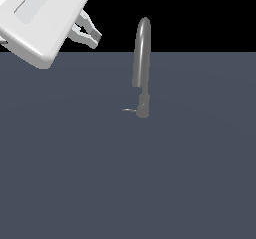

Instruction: Turn on the faucet by rotating a designated handle.

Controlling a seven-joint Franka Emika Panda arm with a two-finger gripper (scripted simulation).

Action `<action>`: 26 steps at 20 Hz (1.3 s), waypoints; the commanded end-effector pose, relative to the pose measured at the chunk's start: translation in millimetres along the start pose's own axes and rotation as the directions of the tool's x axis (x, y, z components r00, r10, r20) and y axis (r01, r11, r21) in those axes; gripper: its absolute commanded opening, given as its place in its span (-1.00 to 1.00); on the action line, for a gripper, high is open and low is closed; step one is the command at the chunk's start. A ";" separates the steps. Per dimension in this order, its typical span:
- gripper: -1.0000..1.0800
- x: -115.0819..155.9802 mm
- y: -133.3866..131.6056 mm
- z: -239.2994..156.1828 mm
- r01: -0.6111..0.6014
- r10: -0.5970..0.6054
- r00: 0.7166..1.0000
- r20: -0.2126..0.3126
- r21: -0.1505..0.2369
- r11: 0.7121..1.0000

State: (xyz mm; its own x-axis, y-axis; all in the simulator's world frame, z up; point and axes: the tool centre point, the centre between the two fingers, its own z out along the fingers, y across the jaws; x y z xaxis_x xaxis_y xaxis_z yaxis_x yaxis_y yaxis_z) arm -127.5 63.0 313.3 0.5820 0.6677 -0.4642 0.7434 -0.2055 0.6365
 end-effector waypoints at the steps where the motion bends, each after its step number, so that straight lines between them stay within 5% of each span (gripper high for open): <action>1: -1.00 7.9 -3.8 6.3 0.045 -0.045 0.999 0.004 -0.042 0.998; 13: -1.00 38.7 -20.1 36.4 0.229 -0.225 0.973 0.045 -0.218 0.949; 26: -1.00 66.4 -35.6 71.1 0.403 -0.388 0.914 0.121 -0.381 0.832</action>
State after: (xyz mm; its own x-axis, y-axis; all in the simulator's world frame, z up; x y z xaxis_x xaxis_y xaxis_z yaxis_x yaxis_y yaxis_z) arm -93.9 64.1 221.1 0.2982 0.6127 -0.7319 0.7354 0.3413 0.5854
